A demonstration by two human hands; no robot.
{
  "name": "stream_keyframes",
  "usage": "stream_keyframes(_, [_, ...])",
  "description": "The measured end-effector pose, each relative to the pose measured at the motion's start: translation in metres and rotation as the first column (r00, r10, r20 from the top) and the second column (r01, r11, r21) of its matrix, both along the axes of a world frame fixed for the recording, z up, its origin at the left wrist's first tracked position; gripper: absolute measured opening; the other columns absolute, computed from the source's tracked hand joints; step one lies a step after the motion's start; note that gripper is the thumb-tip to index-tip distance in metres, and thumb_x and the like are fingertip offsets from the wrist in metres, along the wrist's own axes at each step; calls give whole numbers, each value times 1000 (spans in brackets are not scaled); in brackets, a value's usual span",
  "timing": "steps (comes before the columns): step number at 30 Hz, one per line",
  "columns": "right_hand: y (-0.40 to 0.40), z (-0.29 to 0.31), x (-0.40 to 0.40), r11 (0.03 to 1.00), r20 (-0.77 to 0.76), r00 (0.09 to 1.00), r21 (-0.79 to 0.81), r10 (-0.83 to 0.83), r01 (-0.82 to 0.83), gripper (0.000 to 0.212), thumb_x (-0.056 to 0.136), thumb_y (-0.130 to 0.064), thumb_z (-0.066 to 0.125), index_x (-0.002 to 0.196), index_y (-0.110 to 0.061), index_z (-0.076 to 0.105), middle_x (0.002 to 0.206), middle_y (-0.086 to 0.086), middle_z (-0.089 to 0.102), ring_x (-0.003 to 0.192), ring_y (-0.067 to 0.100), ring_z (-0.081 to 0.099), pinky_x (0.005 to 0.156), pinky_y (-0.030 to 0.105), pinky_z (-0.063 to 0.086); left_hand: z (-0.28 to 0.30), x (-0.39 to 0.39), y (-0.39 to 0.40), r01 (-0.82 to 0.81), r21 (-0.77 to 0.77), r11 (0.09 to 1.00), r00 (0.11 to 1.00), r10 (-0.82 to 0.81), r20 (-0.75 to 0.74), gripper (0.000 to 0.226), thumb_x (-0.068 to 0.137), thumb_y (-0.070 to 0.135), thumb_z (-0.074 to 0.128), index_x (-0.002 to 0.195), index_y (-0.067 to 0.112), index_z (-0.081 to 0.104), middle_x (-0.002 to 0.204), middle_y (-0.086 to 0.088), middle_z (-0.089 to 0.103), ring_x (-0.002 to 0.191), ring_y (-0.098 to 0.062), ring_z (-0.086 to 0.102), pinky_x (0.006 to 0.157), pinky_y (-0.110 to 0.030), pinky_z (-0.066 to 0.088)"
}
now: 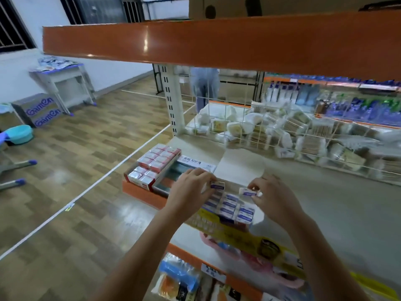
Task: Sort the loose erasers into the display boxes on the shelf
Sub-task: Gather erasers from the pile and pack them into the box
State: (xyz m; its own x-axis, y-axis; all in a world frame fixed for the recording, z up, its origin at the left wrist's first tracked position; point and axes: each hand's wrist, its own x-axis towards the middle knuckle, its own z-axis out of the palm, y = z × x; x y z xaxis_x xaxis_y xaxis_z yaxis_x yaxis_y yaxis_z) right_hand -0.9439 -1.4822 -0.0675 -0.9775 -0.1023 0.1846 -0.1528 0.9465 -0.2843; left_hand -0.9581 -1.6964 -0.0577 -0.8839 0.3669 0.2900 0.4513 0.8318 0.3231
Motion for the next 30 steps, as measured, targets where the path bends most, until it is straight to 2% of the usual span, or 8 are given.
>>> stream_keyframes(6, [-4, -2, -1, 991, 36, 998, 130, -42, 37, 17, 87, -19, 56, 102, -23, 62, 104, -5, 59, 103, 14, 47, 72, 20, 29, -3, -29, 5, 105, -56, 993, 991, -100, 84, 28, 88, 36, 60, 115, 30, 62, 116, 8, 56, 109, -12, 45, 85, -39, 48])
stream_keyframes(10, [-16, -9, -1, 986, 30, 997, 155, -70, 65, 16, 86, -13, 54, 96, -21, 63, 97, -4, 58, 100, 15, 48, 77, 20, 32, -5, -40, 6, 196, -103, 975, 978, -187, 96, 30, 91, 37, 55, 120, 33, 58, 121, 11, 53, 111, -8, 40, 81, -19, 35])
stream_keyframes(13, [-23, -11, 2, 976, 17, 989, 162, -150, 145, 17, 85, -10, 53, 93, -22, 62, 94, -5, 60, 97, 14, 49, 74, 19, 27, -3, -45, 6, 260, -117, 959, 963, -249, 99, 32, 92, 39, 53, 124, 34, 55, 123, 13, 51, 114, -7, 39, 75, -17, 27])
stream_keyframes(17, [-28, -12, 4, 963, 44, 974, 169, -221, 210, 16, 88, -16, 54, 98, -24, 64, 95, -4, 59, 98, 14, 46, 80, 22, 31, -10, -54, 5, 332, -92, 939, 940, -320, 121, 31, 92, 40, 53, 122, 33, 56, 121, 12, 54, 110, -9, 41, 84, -21, 34])
stream_keyframes(22, [-33, -16, 6, 942, 122, 950, 216, -286, 256, 19, 89, -30, 56, 104, -27, 66, 99, -3, 58, 101, 17, 44, 85, 25, 34, -13, -62, 11, 375, -102, 921, 925, -364, 109, 30, 92, 41, 52, 121, 33, 57, 120, 10, 55, 108, -11, 43, 89, -22, 33])
stream_keyframes(25, [-36, -15, 8, 940, 97, 958, 246, -268, 238, 22, 94, -31, 49, 106, -25, 67, 101, -6, 63, 101, 15, 41, 83, 25, 31, -15, -60, 12, 393, -126, 911, 919, -383, 97, 31, 93, 40, 51, 123, 34, 53, 123, 11, 55, 112, -12, 43, 92, -25, 32])
stream_keyframes(27, [-36, -13, 12, 948, 70, 961, 199, -267, 249, 23, 95, -29, 47, 106, -25, 66, 106, -8, 62, 104, 14, 42, 84, 24, 30, -15, -59, 14, 405, -141, 903, 913, -394, 101, 31, 93, 38, 50, 124, 34, 51, 126, 10, 54, 116, -13, 42, 96, -28, 31])
stream_keyframes(30, [-31, -10, 20, 940, -40, 941, 40, -337, 339, 18, 92, -22, 55, 104, -20, 67, 107, -4, 62, 102, 16, 49, 85, 22, 34, -14, -56, 21, 438, -159, 885, 899, -432, 73, 29, 95, 36, 46, 123, 32, 52, 127, 9, 54, 117, -14, 41, 97, -29, 29])
